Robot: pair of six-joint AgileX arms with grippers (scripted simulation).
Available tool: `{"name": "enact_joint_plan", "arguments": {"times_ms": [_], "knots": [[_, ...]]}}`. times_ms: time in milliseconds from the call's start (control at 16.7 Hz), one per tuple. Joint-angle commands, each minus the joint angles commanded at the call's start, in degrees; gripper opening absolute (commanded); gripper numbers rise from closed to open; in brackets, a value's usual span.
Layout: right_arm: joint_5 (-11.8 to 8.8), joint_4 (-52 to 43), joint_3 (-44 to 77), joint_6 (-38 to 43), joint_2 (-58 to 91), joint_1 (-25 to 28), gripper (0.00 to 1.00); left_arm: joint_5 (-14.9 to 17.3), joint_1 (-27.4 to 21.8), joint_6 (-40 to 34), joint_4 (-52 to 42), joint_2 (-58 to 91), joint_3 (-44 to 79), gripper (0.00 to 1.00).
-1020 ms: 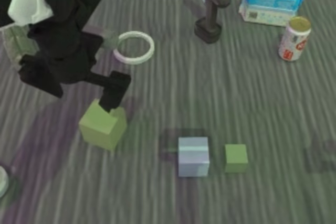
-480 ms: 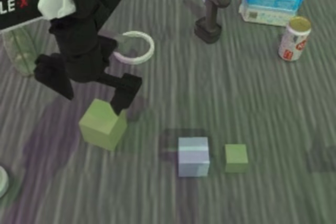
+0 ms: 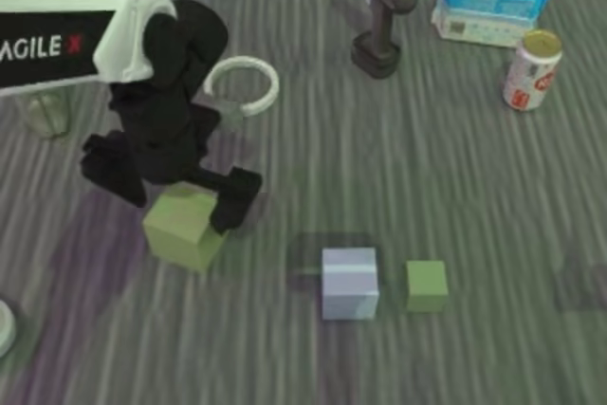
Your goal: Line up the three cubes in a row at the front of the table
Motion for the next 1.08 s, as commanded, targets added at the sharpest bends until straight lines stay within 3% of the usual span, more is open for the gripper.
{"name": "enact_joint_plan", "arguments": {"times_ms": [180, 480, 1080], "knots": [[0.0, 0.0, 0.0, 0.0, 0.0, 0.0, 1.00, 0.0, 0.0, 0.0, 5.7, 2.2, -3.6, 1.00], [0.0, 0.0, 0.0, 0.0, 0.0, 0.0, 1.00, 0.0, 0.0, 0.0, 6.5, 2.6, -4.2, 1.00], [0.0, 0.0, 0.0, 0.0, 0.0, 0.0, 1.00, 0.0, 0.0, 0.0, 6.5, 2.6, -4.2, 0.25]]}}
